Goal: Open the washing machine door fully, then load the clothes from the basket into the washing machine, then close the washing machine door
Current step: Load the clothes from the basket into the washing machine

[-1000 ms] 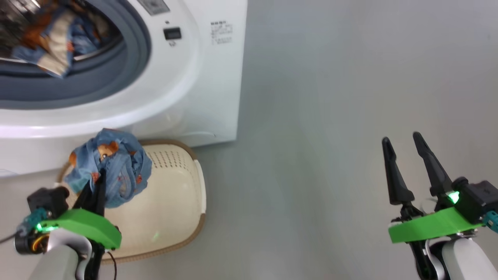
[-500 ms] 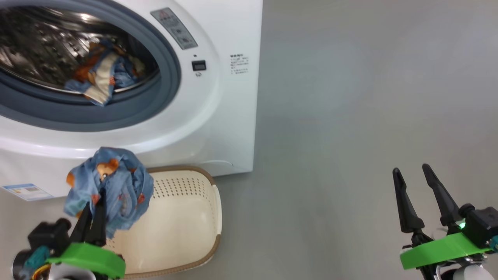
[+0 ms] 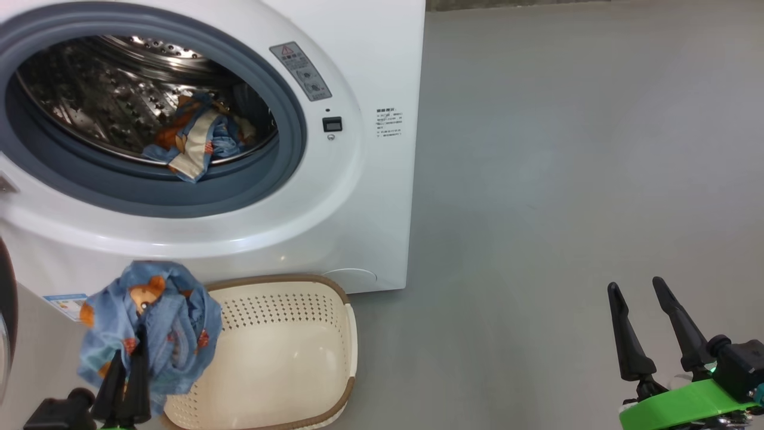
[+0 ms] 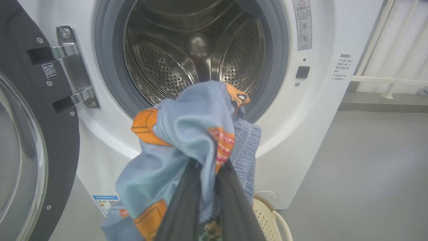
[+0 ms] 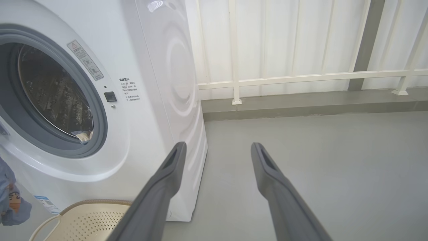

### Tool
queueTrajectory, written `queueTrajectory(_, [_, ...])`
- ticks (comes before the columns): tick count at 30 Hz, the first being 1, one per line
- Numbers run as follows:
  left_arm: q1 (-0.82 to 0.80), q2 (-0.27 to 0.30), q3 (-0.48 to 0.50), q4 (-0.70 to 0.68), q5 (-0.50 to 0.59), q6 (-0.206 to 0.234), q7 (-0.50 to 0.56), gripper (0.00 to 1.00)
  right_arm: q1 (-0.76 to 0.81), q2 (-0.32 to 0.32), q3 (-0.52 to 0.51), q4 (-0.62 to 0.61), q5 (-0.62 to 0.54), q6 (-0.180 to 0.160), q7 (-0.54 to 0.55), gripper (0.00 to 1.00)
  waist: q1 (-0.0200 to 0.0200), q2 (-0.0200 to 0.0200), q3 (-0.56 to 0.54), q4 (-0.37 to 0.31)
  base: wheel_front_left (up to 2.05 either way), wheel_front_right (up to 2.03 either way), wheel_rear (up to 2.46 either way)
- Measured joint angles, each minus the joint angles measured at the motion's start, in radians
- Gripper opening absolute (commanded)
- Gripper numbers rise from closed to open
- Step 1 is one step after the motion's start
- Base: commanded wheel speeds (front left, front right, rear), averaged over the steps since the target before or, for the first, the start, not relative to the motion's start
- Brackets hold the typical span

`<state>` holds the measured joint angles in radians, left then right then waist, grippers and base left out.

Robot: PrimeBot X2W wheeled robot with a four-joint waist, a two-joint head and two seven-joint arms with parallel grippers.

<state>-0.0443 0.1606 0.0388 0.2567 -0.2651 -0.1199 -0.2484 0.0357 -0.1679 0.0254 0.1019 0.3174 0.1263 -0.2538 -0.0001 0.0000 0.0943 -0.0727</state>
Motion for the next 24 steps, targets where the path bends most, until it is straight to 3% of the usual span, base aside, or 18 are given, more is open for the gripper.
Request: queueTrajectory(24, [-0.026,-0.021,0.03,-0.015,0.013,-0.009,0.0,0.0,0.015,0.007,0.0,-0.013,0.0,0.0,0.0,1.0,0.0001,0.0,0.042,0.001,0.0,0.0,0.0])
